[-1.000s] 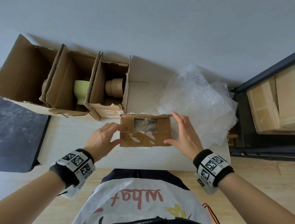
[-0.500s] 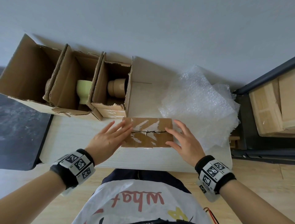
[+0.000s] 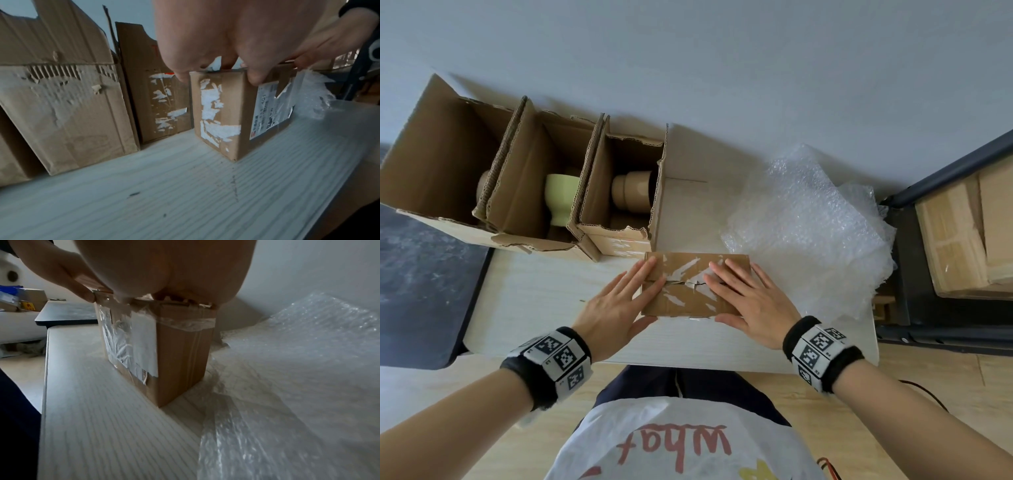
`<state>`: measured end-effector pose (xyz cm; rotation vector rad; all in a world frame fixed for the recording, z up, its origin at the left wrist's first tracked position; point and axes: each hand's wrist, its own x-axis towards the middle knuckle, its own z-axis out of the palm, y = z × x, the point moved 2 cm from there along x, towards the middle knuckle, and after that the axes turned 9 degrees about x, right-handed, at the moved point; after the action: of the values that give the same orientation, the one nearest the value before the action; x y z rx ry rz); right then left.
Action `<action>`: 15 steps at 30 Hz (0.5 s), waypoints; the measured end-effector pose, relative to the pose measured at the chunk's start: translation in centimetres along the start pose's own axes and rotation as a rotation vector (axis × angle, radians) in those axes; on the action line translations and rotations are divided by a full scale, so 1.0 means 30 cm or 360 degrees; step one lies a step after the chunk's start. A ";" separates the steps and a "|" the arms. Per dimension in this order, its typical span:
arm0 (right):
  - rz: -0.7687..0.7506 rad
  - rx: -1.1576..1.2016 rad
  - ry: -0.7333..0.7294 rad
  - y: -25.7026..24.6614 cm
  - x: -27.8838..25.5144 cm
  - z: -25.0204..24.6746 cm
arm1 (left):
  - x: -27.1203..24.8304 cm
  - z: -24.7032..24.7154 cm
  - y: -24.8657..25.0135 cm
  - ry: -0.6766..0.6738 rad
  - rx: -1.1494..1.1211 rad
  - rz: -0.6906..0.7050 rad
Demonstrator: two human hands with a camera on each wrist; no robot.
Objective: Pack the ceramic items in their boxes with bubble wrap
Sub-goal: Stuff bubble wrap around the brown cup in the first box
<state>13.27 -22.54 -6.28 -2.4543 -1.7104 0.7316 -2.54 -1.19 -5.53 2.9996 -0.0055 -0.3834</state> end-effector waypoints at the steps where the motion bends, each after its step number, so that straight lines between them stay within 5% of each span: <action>1: -0.0006 0.0059 0.0013 0.001 -0.001 0.001 | 0.001 0.002 0.002 0.0016 -0.0062 -0.0051; 7: 0.0508 0.1092 0.0335 -0.001 -0.015 -0.023 | 0.008 0.028 -0.009 -0.0180 -0.0572 -0.0237; 10: 0.0842 0.1532 0.0288 0.012 -0.014 -0.030 | 0.016 0.019 -0.004 -0.0134 -0.0665 -0.0238; 15: 0.0897 0.1746 0.0286 0.055 -0.023 -0.039 | 0.035 -0.021 0.028 -0.0071 -0.0693 -0.0210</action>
<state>15.01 -23.55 -5.51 -2.0001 -0.2908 1.0511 -1.36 -1.96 -5.10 2.5675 0.2404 -0.4038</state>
